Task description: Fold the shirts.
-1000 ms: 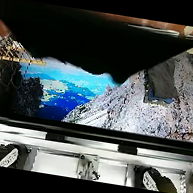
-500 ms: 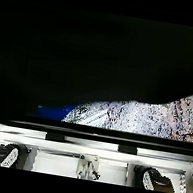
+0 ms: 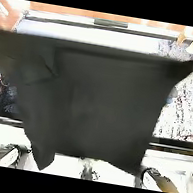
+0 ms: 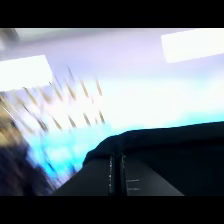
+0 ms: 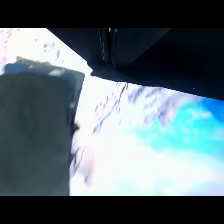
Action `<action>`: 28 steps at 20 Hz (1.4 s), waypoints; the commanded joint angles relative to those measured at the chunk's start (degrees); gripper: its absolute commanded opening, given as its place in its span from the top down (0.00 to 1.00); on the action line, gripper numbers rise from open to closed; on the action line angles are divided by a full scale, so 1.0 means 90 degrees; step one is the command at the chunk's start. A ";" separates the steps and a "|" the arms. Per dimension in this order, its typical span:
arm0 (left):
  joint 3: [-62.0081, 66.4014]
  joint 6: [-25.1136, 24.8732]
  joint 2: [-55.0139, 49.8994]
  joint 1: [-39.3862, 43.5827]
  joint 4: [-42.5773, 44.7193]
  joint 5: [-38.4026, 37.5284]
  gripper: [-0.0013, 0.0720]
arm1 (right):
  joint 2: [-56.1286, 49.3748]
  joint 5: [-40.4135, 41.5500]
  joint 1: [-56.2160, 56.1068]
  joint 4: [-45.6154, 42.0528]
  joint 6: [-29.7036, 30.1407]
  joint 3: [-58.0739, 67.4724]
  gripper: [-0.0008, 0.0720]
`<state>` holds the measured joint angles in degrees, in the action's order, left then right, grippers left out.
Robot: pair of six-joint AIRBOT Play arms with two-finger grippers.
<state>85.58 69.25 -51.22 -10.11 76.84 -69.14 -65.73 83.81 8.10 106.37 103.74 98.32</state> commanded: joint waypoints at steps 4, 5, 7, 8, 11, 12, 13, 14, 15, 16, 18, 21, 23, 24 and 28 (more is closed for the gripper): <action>-0.0634 0.0359 -0.2931 0.0092 -0.1440 0.1219 0.94 | -0.2846 -0.2776 -0.1030 -0.0364 -0.0386 -0.0641 0.89; -0.0631 0.0522 -0.3325 0.0092 -0.1678 0.1579 0.94 | -0.3211 -0.3548 -0.1180 -0.0573 -0.0712 -0.0641 0.89; -0.0629 0.0546 -0.4014 0.0095 -0.2246 0.2302 0.94 | -0.3735 -0.4879 -0.1321 -0.0707 -0.1294 -0.0641 0.89; -0.0629 0.0406 -0.4272 0.0095 -0.2589 0.2684 0.94 | -0.3927 -0.5508 -0.1358 -0.0682 -0.1464 -0.0641 0.89; -0.0629 -0.0233 -0.4782 0.0095 -0.3640 0.4245 0.94 | -0.4269 -0.6863 -0.1355 -0.0687 -0.1586 -0.0641 0.89; -0.0622 -0.0493 -0.4889 0.0107 -0.3920 0.4724 0.94 | -0.4345 -0.7084 -0.1353 -0.0699 -0.1586 -0.0641 0.89; -0.0571 -0.0777 -0.4996 0.0141 -0.4002 0.5000 0.94 | -0.4430 -0.7198 -0.1343 -0.0692 -0.1591 -0.0641 0.89; -0.0481 -0.0984 -0.5124 0.0189 -0.4000 0.5105 0.94 | -0.4512 -0.7164 -0.1343 -0.0695 -0.1591 -0.0641 0.89; -0.0367 -0.1056 -0.5282 0.0236 -0.4000 0.5107 0.94 | -0.4605 -0.7053 -0.1343 -0.0692 -0.1591 -0.0641 0.89; -0.0277 -0.1049 -0.5435 0.0301 -0.4000 0.5027 0.94 | -0.4692 -0.6929 -0.1343 -0.0692 -0.1605 -0.0641 0.89; -0.0240 -0.1049 -0.5620 0.0447 -0.3997 0.4777 0.94 | -0.4838 -0.6620 -0.1350 -0.0687 -0.1746 -0.0641 0.89; -0.0231 -0.1239 -0.5598 0.0469 -0.3725 0.4216 0.94 | -0.4821 -0.5982 -0.1350 -0.0702 -0.1732 -0.0641 0.89; -0.0158 -0.1231 -0.5433 0.0294 -0.3116 0.3332 0.94 | -0.4588 -0.5221 -0.1321 -0.0719 -0.1608 -0.0641 0.89; -0.0063 -0.1183 -0.5350 0.0172 -0.2778 0.2623 0.94 | -0.4420 -0.4721 -0.1304 -0.0726 -0.1477 -0.0641 0.89; 0.0338 -0.0920 -0.5275 -0.0192 -0.1515 -0.0833 0.94 | -0.3881 -0.2548 -0.1219 -0.0891 -0.1064 -0.0641 0.89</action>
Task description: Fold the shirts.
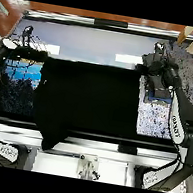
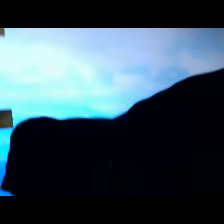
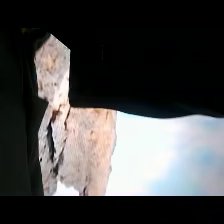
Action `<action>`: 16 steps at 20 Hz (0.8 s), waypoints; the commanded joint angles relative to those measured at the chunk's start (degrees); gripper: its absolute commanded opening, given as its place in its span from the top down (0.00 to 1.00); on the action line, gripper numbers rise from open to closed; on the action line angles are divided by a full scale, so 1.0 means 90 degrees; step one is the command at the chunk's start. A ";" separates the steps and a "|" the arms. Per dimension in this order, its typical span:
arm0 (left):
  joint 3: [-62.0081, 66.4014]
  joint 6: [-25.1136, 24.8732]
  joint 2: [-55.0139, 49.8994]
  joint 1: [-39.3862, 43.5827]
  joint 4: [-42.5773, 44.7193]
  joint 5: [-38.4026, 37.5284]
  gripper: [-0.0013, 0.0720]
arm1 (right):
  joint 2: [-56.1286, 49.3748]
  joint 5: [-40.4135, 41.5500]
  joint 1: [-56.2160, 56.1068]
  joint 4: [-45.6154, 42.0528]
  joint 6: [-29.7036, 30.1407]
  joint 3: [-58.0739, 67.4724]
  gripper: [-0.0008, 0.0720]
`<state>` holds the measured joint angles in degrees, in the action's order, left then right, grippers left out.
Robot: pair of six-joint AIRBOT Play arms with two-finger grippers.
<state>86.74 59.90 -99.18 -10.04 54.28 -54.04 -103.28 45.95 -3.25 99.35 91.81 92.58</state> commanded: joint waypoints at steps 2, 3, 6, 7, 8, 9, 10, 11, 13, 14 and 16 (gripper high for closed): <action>0.0109 0.0262 0.0053 -0.0189 0.1627 -0.3373 0.94 | 0.0245 0.2477 0.0107 -0.0153 0.0323 -0.0010 0.89; 0.0029 0.0403 0.0053 -0.0194 0.1690 -0.3398 0.94 | 0.0194 0.2776 0.0119 -0.0153 0.0328 -0.0010 0.89; -0.0197 0.0503 0.0046 -0.0189 0.1690 -0.3410 0.94 | 0.0058 0.3524 0.0155 -0.0153 0.0328 -0.0010 0.89; -0.0257 0.0556 0.0046 -0.0192 0.1693 -0.3422 0.94 | 0.0017 0.3713 0.0155 -0.0153 0.0328 -0.0010 0.89; -0.0321 0.0641 0.0046 -0.0189 0.1690 -0.3419 0.94 | -0.0002 0.3825 0.0155 -0.0148 0.0328 -0.0010 0.89; -0.0376 0.0665 0.0046 -0.0175 0.1690 -0.3427 0.94 | -0.0007 0.3840 0.0148 -0.0114 0.0328 -0.0010 0.89; -0.0430 0.0712 0.0046 -0.0163 0.1688 -0.3453 0.94 | -0.0007 0.3806 0.0148 0.0000 0.0321 -0.0010 0.89; -0.0498 0.0772 0.0046 -0.0148 0.1685 -0.3456 0.94 | -0.0012 0.3789 0.0151 0.0134 0.0308 -0.0010 0.89; -0.0687 0.0823 0.0046 -0.0095 0.1685 -0.3504 0.94 | -0.0015 0.3801 0.0151 0.0187 0.0272 -0.0010 0.89; -0.0784 0.0833 0.0046 -0.0078 0.1685 -0.3507 0.94 | -0.0015 0.3806 0.0151 0.0180 0.0211 -0.0010 0.89; -0.0923 0.0886 0.0046 -0.0078 0.1688 -0.3504 0.94 | -0.0015 0.3942 0.0151 0.0182 0.0175 -0.0010 0.89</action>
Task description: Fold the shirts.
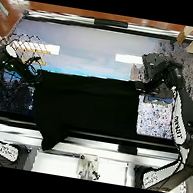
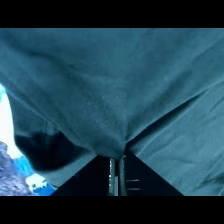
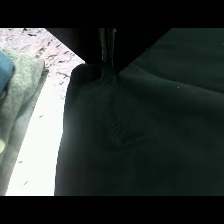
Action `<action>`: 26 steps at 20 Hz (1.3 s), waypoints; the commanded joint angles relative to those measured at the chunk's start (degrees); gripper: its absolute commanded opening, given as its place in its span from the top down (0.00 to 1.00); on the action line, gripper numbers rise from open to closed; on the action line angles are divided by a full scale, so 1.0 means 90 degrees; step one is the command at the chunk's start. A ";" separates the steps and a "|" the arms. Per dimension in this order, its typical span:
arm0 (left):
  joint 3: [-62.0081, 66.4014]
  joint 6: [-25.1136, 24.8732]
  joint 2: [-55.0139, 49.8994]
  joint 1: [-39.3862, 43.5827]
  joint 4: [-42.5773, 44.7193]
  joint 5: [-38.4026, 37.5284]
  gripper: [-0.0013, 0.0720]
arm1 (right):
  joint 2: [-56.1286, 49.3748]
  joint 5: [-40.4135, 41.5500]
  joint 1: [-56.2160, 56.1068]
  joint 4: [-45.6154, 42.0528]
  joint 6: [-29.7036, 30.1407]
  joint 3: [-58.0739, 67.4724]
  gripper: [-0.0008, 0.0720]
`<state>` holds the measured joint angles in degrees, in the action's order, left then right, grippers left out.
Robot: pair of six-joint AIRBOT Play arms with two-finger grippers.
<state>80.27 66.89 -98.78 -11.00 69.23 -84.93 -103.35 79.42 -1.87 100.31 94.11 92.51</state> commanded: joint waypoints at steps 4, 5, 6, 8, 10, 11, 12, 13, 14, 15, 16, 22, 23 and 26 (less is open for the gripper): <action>-0.0189 0.0522 0.0100 -0.0046 -0.0172 -0.0639 0.06 | 0.0049 0.1078 -0.0002 0.0029 0.0075 -0.0002 0.24; -0.0202 0.0656 0.0233 -0.0083 -0.0165 -0.0801 0.07 | 0.0087 0.1513 0.0000 0.0017 0.0148 -0.0002 0.24; -0.0270 0.0814 0.0430 -0.0117 -0.0165 -0.0840 0.07 | 0.0172 0.2028 0.0002 0.0010 0.0316 -0.0005 0.24; -0.0845 0.0942 0.1110 -0.0170 -0.0194 -0.0675 0.07 | 0.0481 0.2429 0.0087 0.0075 0.0442 -0.0024 0.24; -0.2098 0.0787 0.1999 -0.0197 -0.0192 -0.0491 0.07 | 0.1001 0.2159 0.0321 0.0202 0.0491 -0.0257 0.24; -0.2883 0.0639 0.2477 -0.0231 -0.0197 -0.0333 0.07 | 0.1248 0.2079 0.0486 0.0129 0.0510 -0.0459 0.24; -0.3572 0.0534 0.2905 -0.0294 -0.0197 -0.0129 0.07 | 0.1496 0.2042 0.0707 0.0112 0.0510 -0.0738 0.24; -0.4221 0.0401 0.3325 -0.0393 -0.0274 0.0061 0.08 | 0.1698 0.2021 0.0925 0.0172 0.0510 -0.1027 0.24; -0.4704 0.0250 0.3670 -0.0512 -0.0447 0.0182 0.08 | 0.1914 0.2004 0.1141 0.0345 0.0520 -0.1375 0.24; -0.5102 0.0090 0.3985 -0.0658 -0.0661 0.0306 0.08 | 0.2113 0.1994 0.1319 0.0590 0.0617 -0.1722 0.24; -0.5365 -0.0019 0.4211 -0.0784 -0.0814 0.0415 0.08 | 0.2285 0.1943 0.1433 0.0746 0.0678 -0.2021 0.24; -0.6013 -0.0316 0.4374 -0.0964 -0.0937 0.0933 0.17 | 0.2710 0.1651 0.1511 0.0675 0.0772 -0.2674 0.24; -0.6069 -0.0318 0.4374 -0.0964 -0.0937 0.1037 0.17 | 0.2710 0.1610 0.1511 0.0670 0.0772 -0.2674 0.24; -0.6171 -0.0517 0.4374 -0.0964 -0.0959 0.1163 0.17 | 0.2710 0.1464 0.1511 0.0675 0.0767 -0.2676 0.24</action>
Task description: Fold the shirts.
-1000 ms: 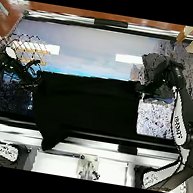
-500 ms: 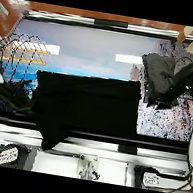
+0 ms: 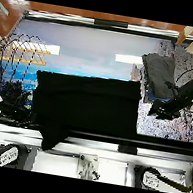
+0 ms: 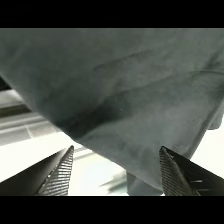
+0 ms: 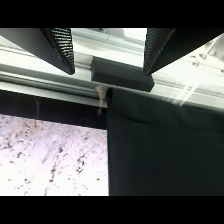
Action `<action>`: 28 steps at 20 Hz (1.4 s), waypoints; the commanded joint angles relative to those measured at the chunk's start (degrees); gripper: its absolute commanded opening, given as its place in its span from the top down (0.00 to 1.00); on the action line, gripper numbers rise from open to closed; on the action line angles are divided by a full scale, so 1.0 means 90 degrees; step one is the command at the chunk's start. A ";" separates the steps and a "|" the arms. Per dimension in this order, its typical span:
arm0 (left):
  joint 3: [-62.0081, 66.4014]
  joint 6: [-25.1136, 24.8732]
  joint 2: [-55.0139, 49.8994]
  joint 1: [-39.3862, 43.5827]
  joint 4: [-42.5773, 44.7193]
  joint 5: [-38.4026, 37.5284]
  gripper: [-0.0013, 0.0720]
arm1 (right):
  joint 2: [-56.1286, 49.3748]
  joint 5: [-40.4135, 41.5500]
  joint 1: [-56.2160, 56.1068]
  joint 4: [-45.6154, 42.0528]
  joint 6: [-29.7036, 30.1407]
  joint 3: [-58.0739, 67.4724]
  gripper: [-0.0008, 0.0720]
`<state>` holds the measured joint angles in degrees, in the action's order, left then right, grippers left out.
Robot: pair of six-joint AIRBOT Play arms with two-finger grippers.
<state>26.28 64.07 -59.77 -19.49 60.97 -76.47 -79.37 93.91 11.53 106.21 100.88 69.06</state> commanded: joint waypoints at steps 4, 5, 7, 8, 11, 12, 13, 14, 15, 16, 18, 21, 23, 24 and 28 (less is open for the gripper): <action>-0.0172 -0.0211 0.0036 -0.0012 -0.0049 0.0500 0.17 | 0.0046 -0.0185 0.0022 0.0019 0.0010 -0.0070 0.24; -0.0177 -0.0211 0.0036 -0.0012 -0.0109 0.0566 0.17 | 0.0046 -0.0209 0.0022 0.0019 -0.0024 -0.0070 0.24; -0.0204 -0.0219 0.0034 0.0022 -0.0279 0.0646 0.17 | 0.0046 -0.0287 0.0022 0.0017 -0.0124 -0.0070 0.24; -0.0204 -0.0265 0.0029 0.0066 -0.0282 0.0641 0.17 | 0.0046 -0.0294 0.0022 0.0002 -0.0136 -0.0070 0.24; -0.0204 -0.0308 -0.0066 0.0117 -0.0287 0.0546 0.35 | 0.0041 -0.0289 0.0022 -0.0240 -0.0180 -0.0238 0.23; -0.0204 -0.0328 -0.0121 0.0117 -0.0284 0.0478 0.47 | 0.0041 -0.0289 0.0024 -0.0236 -0.0180 -0.0418 0.23; -0.0204 -0.0379 -0.0172 0.0117 -0.0284 0.0406 0.47 | 0.0041 -0.0296 0.0022 -0.0180 -0.0180 -0.0673 0.23; -0.0204 -0.0386 -0.0233 0.0117 -0.0282 0.0369 0.48 | 0.0041 -0.0325 0.0022 -0.0092 -0.0180 -0.0935 0.23; -0.0204 -0.0408 -0.0279 0.0117 -0.0284 0.0350 0.64 | 0.0041 -0.0384 0.0022 0.0024 -0.0177 -0.1226 0.23; -0.0204 -0.0505 -0.0299 0.0117 -0.0289 0.0330 0.89 | 0.0041 -0.0495 0.0022 0.0124 -0.0151 -0.1491 0.23; -0.0202 -0.0818 -0.0299 0.0117 -0.0454 0.0228 0.94 | 0.0044 -0.0721 0.0022 0.0420 0.0097 -0.1843 0.23; -0.0202 -0.0884 -0.0296 0.0102 -0.0595 0.0253 0.94 | 0.0041 -0.1054 0.0022 0.0311 0.0012 -0.2130 0.23; -0.0199 -0.0884 -0.0296 0.0104 -0.0595 0.0287 0.94 | 0.0041 -0.1161 -0.0007 0.0476 -0.0068 -0.2363 0.23; -0.0199 -0.0884 -0.0296 0.0102 -0.0595 0.0284 0.94 | 0.0041 -0.1171 -0.0032 0.0481 -0.0058 -0.2531 0.23; -0.0199 -0.0879 -0.0296 0.0104 -0.0627 0.0279 0.94 | 0.0041 -0.1416 -0.0032 0.0828 -0.0029 -0.2958 0.23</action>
<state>24.43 56.36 -62.39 -18.52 55.75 -73.93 -79.00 83.24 11.35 110.89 100.62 45.06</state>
